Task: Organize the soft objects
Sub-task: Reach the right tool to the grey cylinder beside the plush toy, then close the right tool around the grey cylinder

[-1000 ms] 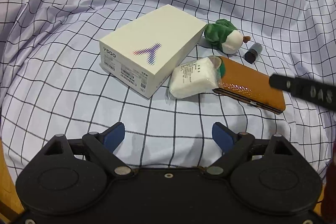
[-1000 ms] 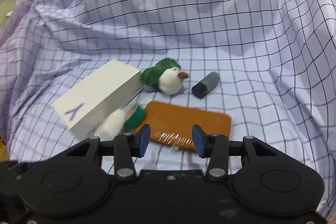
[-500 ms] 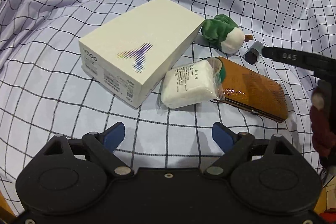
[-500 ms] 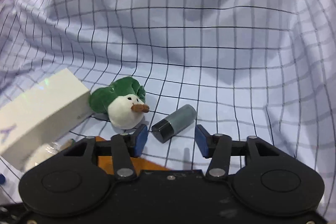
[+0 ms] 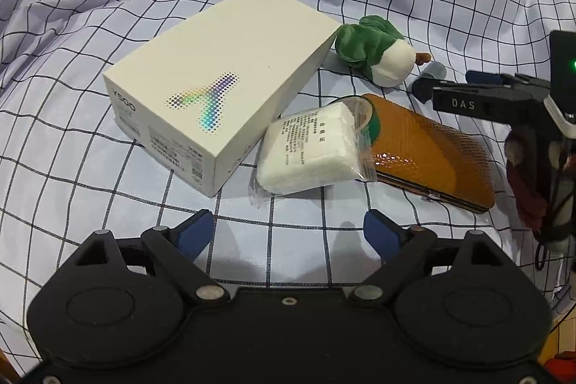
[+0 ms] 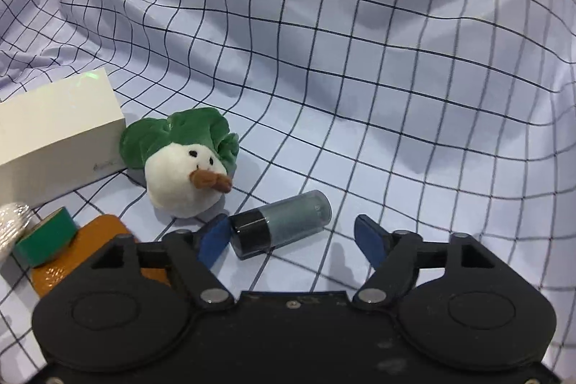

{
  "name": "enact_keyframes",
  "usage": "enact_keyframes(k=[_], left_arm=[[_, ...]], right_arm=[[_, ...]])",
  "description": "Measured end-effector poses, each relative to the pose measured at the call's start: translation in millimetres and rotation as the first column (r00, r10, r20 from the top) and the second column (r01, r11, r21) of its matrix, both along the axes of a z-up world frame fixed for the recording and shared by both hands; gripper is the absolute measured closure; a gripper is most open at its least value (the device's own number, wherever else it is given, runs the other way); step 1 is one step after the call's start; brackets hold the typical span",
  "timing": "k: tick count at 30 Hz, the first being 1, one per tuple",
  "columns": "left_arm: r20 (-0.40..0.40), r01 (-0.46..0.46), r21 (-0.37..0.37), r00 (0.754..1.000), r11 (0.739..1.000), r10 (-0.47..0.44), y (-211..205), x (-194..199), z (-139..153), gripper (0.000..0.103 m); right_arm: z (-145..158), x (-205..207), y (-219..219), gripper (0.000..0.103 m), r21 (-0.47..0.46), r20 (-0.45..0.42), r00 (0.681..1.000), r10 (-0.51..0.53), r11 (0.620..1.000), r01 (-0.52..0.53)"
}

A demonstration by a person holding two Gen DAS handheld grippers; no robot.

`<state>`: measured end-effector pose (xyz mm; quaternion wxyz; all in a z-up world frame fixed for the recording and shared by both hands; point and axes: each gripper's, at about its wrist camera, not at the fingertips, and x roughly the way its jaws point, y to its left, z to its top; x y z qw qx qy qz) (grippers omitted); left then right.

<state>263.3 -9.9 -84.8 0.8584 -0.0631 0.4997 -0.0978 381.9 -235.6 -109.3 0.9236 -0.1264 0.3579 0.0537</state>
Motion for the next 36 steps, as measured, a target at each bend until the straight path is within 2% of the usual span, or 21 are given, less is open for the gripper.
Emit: enact_keyframes(k=[2, 7, 15, 23, 32, 36], left_arm=[[0.000, 0.000, 0.005, 1.000, 1.000, 0.000, -1, 1, -1, 0.016], [0.001, 0.000, 0.008, 1.000, 1.000, 0.000, -2, 2, -1, 0.015], [0.000, -0.001, 0.017, 1.000, 1.000, 0.001, -5, 4, -1, 0.015], [0.000, 0.002, 0.023, 1.000, 1.000, -0.002, -8, 4, -3, 0.013], [-0.002, 0.018, 0.026, 1.000, 0.999, -0.018, -9, 3, -2, 0.013], [0.014, 0.049, 0.024, 0.999, 0.998, -0.050, -9, 0, 8, 0.013]], right_arm=[[-3, 8, -2, 0.019, 0.002, -0.004, 1.000, 0.019, 1.000, -0.019], [-6, 21, -4, 0.018, 0.040, -0.031, 0.998, 0.056, 0.998, -0.055], [-13, 35, -1, 0.017, 0.029, -0.046, 0.994, 0.095, 0.995, -0.094], [-15, 50, -6, 0.017, 0.074, -0.056, 0.992, 0.109, 0.992, -0.104], [-14, 50, -11, 0.018, 0.090, -0.038, 0.988, 0.147, 0.986, -0.143], [-14, 52, -13, 0.018, 0.093, -0.038, 0.985, 0.168, 0.982, -0.164]])
